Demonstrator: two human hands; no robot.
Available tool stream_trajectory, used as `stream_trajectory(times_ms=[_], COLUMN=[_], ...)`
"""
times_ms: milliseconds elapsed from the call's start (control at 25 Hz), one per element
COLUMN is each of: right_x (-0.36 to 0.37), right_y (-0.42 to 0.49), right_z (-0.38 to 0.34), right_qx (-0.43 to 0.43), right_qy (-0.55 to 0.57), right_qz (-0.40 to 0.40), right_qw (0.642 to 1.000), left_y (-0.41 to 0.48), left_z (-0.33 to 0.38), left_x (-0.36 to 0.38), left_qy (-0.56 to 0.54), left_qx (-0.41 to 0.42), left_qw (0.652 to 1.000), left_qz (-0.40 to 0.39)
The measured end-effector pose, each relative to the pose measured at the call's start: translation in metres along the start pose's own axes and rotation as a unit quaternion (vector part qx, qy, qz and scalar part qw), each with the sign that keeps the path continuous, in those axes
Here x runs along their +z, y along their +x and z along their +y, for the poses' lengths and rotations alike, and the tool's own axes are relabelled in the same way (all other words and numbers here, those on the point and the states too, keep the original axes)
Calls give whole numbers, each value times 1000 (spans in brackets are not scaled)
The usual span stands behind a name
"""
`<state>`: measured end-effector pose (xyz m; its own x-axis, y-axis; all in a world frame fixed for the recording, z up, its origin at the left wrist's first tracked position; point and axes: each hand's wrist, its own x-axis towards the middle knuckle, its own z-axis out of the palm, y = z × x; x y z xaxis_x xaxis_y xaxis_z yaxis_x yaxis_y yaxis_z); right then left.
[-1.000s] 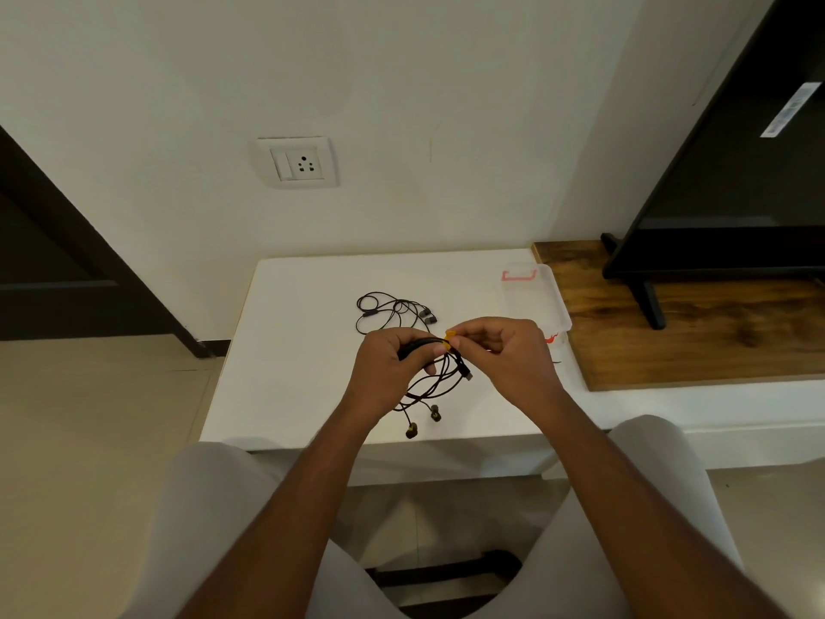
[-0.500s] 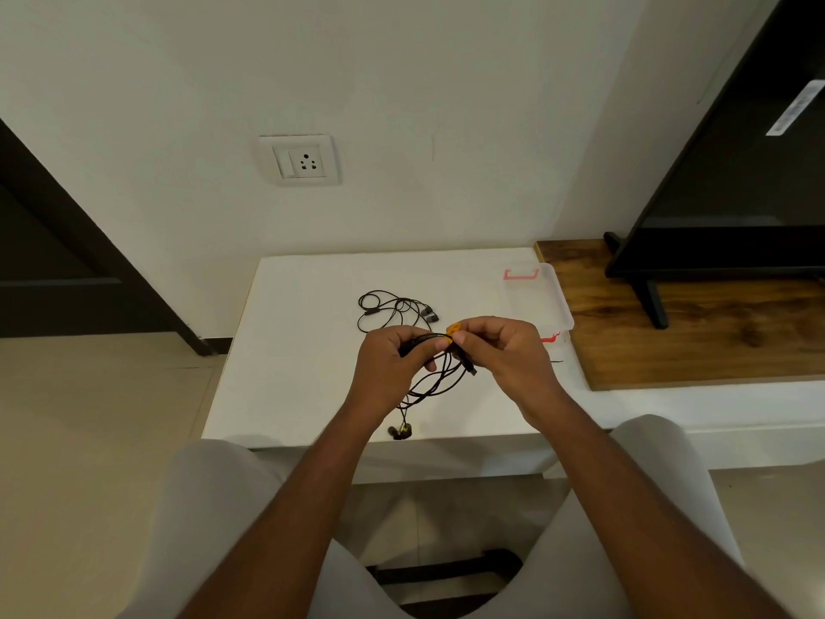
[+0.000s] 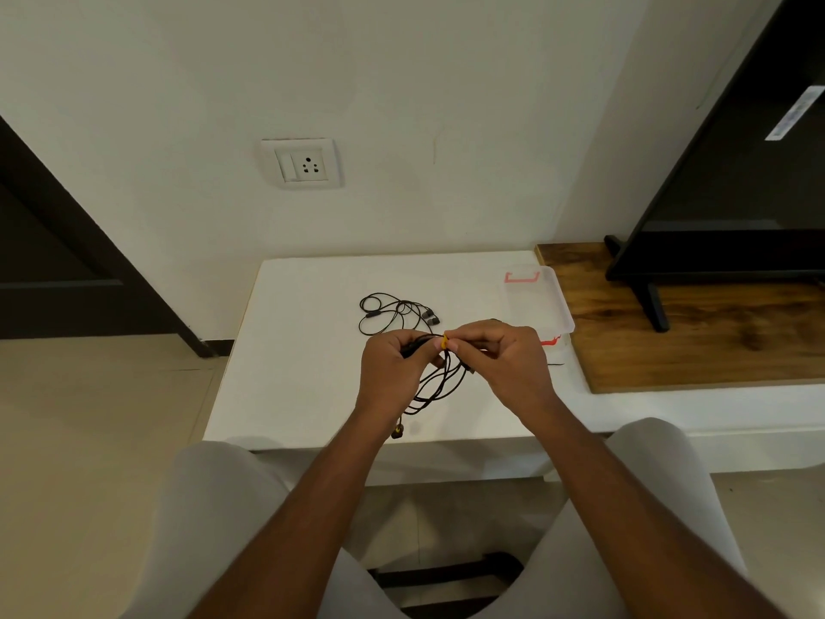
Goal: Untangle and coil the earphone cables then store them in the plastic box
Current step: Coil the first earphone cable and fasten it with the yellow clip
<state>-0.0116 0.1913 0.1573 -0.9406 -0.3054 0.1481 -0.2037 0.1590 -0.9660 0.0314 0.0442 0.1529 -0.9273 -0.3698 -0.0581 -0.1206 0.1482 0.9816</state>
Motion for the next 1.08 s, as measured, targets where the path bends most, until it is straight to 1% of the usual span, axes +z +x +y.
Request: stream_trajectory(times_ms=[200,360,440,560,680,800,960,1080], right_x=[-3,1,-1,-1,2,3,0,-4], right_y=[1,-3,-2,-1,-3,-4,-4,-4], right_z=[-1,-3,-3,-3,-5,-7,-10,-11], right_qx=[42,65,80,82,41,11,42,85], right_qy=[28,75,94,100,58,40,60,107], right_qz=[-10,-31,-38,-13,19,30,14,-3], right_qw=[999,995,992,992,997,999,997,991], left_y=[-5,-7,-6,-5,-6,-6,-1,-1], left_z=[6,6,5,4,5,8,4,4], left_x=[0,3,3,4,6,6,2,-3], left_qy=[-31,-42,-40,-55,-97,-95,-93,-94], left_qx=[-12,-10,-2,-21,-33,-22,-13,18], left_qw=[999,998,998,998,995,995,995,994], left_qz=[-17,36,47,26,13,11,-15,-54])
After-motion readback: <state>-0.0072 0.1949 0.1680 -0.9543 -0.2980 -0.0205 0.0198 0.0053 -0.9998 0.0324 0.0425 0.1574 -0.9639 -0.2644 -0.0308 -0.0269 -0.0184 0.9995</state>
